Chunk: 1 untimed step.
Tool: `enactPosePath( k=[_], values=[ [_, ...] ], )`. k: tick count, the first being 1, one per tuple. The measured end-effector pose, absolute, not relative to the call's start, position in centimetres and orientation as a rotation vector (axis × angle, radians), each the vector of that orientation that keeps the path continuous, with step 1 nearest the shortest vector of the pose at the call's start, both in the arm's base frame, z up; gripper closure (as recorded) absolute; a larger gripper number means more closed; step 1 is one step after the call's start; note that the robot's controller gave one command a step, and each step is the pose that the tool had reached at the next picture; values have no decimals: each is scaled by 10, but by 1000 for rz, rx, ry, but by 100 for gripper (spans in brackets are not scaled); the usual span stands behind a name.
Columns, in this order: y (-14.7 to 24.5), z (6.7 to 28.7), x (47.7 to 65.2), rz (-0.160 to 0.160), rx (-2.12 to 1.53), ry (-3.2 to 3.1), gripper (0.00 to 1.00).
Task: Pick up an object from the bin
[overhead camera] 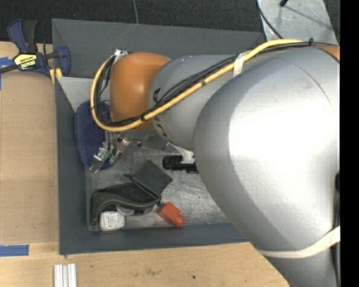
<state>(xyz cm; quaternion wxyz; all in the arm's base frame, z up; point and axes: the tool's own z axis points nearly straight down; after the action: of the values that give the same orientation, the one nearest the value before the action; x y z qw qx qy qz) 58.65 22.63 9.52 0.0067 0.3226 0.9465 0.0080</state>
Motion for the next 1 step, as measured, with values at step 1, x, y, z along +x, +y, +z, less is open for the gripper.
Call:
enactPosePath(
  k=[1],
  values=[
    [239, 90, 595, 32, 1294, 2848, 0]
  ],
)
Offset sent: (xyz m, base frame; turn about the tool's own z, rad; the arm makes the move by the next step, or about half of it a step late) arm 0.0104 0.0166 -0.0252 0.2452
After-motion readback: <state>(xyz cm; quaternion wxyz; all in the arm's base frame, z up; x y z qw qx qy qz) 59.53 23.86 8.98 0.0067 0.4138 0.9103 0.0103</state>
